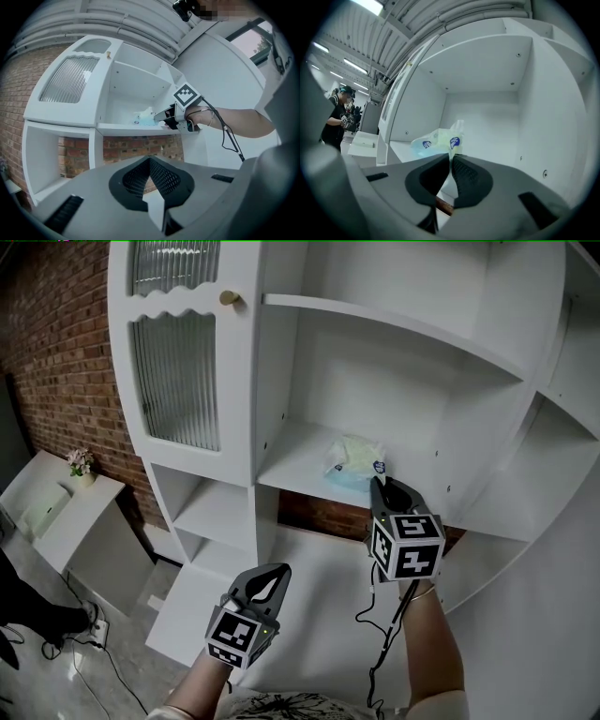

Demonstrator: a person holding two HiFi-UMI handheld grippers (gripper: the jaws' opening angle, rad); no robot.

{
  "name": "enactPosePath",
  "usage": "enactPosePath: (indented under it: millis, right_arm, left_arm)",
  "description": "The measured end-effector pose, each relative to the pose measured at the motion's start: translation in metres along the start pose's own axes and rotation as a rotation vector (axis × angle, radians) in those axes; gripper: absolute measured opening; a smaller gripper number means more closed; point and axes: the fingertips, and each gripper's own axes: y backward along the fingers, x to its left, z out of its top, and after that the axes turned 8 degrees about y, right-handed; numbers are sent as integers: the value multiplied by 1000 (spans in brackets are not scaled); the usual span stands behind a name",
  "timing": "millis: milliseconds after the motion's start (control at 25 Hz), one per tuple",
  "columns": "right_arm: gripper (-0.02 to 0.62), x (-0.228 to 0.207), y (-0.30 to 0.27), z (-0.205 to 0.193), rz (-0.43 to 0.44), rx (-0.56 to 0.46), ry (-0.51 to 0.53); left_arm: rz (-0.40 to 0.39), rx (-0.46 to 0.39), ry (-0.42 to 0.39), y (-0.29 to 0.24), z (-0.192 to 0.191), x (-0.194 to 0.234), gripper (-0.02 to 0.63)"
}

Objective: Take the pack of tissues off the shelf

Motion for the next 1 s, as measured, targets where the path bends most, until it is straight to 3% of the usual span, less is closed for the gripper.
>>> enactPosePath:
  millis: [560, 1000]
  right_arm:
    - [15, 8, 70, 2, -44, -168, 33]
    - [14, 50, 151, -64, 43, -188, -38]
  left_arm:
    - [-14, 27, 17, 16, -10, -28, 14]
    - [4, 21, 12, 38, -17, -57, 14]
